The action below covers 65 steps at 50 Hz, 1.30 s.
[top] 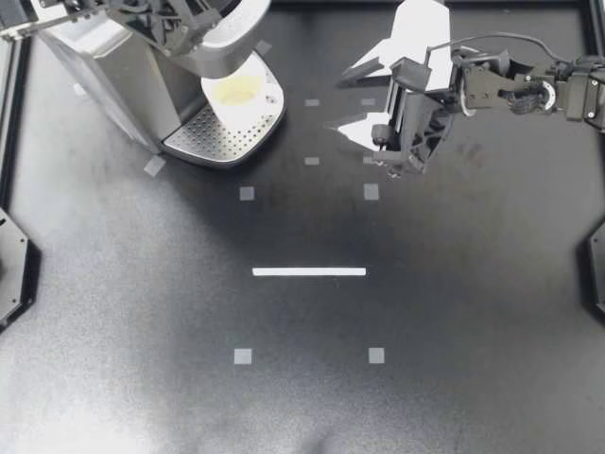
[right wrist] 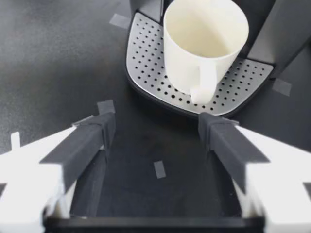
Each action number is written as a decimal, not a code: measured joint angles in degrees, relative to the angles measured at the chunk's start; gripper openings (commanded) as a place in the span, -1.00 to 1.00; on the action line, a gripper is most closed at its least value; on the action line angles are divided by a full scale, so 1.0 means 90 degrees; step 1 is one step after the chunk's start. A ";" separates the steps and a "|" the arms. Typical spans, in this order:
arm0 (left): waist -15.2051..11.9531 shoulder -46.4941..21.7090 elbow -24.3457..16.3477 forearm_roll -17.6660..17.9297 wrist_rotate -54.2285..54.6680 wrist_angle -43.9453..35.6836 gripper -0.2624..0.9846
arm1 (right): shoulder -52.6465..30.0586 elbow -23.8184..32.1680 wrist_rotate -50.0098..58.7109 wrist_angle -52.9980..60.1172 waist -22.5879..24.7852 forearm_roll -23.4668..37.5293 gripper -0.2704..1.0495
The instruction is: Place the coffee capsule inside the capsule container, then place the cup onto the center of the cup tray.
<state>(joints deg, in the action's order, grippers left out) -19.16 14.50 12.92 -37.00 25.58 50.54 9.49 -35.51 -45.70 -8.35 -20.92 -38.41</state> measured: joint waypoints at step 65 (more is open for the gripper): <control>0.0029 0.0332 0.0039 0.0742 -0.0488 -0.0498 -0.38 | 0.0000 -0.0088 0.0029 0.0137 0.0107 0.0000 0.39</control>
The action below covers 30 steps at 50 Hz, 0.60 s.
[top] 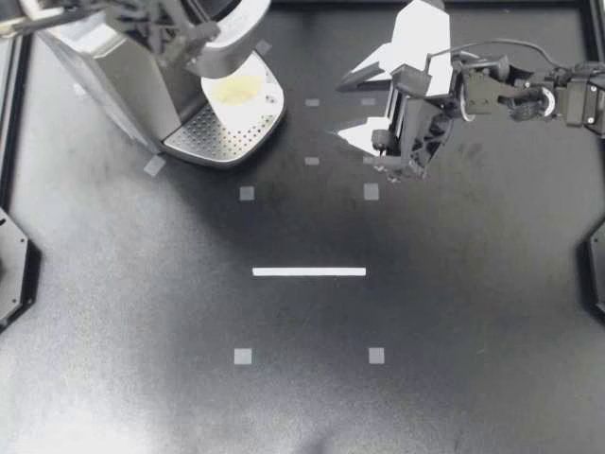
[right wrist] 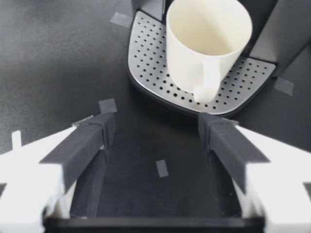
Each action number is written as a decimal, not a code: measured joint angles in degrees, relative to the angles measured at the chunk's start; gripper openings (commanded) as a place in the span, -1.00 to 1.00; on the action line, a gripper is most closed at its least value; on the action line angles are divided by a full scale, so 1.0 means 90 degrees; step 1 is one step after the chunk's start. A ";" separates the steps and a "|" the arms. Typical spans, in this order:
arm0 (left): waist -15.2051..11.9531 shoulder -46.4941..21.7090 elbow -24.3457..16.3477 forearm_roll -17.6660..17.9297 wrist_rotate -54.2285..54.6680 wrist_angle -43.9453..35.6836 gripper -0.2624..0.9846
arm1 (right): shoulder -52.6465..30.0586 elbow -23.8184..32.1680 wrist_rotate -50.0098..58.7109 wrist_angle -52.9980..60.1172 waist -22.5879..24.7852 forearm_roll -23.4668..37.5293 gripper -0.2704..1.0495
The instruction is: Place the coffee capsule inside the capsule container, then place the cup onto the center of the cup tray.
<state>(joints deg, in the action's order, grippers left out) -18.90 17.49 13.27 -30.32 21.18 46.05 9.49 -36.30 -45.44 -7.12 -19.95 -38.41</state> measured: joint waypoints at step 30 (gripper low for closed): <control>0.0850 0.1445 0.2471 0.0000 0.0059 -0.3730 -0.38 | 0.0586 -0.0371 0.0098 0.0293 0.0439 -0.0020 0.38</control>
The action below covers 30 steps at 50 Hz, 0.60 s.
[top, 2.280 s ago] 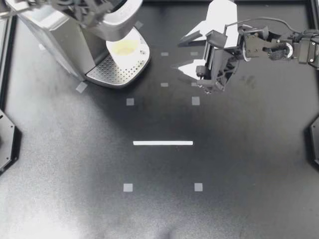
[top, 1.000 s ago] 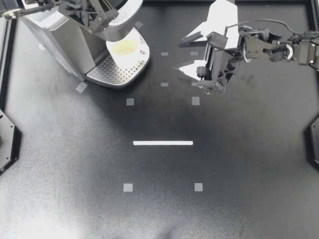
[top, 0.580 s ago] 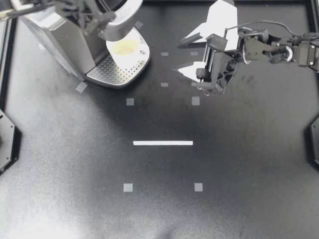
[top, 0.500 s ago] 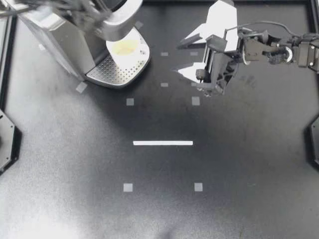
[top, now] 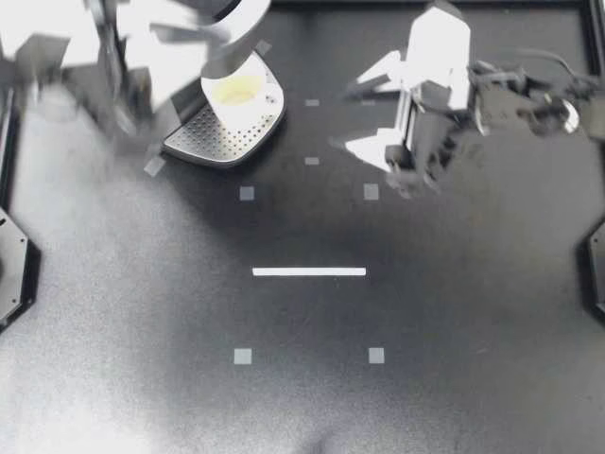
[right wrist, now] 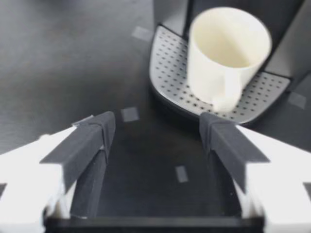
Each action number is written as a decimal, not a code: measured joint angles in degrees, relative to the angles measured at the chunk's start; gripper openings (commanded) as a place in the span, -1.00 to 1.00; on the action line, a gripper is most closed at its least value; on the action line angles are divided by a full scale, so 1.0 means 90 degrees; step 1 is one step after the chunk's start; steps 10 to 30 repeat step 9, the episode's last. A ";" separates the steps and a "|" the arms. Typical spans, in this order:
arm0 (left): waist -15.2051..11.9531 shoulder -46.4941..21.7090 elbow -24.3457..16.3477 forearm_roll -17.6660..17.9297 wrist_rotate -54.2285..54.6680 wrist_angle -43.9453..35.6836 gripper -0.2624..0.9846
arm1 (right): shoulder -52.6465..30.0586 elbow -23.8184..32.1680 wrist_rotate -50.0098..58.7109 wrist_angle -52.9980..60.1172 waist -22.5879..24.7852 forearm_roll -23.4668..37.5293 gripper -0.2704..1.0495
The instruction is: Place the coffee capsule inside the capsule container, then place the cup onto the center of the cup tray.
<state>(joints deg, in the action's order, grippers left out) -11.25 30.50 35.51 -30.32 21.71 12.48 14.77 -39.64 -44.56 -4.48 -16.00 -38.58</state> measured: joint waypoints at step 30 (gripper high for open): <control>0.0059 0.0313 0.0928 0.0010 0.0195 -0.1357 -0.38 | 0.0498 -0.0518 0.0254 0.0957 0.0459 -0.0020 0.38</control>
